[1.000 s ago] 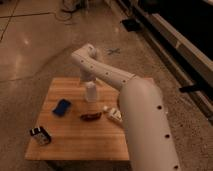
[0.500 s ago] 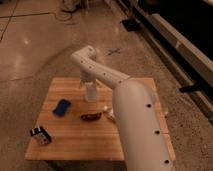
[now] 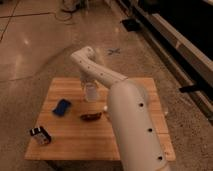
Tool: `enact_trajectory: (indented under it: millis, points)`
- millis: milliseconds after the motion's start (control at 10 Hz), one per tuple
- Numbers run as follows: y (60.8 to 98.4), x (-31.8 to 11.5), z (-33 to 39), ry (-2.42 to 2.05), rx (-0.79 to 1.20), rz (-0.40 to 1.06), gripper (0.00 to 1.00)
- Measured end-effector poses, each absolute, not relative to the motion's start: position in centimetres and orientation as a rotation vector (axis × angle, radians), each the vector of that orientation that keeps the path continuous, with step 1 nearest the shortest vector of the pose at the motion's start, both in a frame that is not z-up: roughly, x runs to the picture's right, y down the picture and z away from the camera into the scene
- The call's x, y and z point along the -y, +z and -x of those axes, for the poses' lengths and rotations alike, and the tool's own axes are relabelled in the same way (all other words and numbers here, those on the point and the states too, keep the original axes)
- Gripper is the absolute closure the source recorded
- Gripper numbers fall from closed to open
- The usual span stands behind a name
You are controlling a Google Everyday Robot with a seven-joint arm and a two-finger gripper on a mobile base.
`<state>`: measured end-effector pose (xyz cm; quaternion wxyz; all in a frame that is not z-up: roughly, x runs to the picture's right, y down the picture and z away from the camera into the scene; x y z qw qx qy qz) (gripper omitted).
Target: Place the ceramic cup over the eraser
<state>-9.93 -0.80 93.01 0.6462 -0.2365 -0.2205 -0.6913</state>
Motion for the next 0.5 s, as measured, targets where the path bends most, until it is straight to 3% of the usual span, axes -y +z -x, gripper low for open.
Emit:
enact_trajectory:
  millis: [300, 500]
  points:
    - [91.7, 0.2, 10.2, -1.607, 0.555, 0.560, 0.96]
    - [89.6, 1.1, 11.1, -1.635, 0.585, 0.517, 1.00]
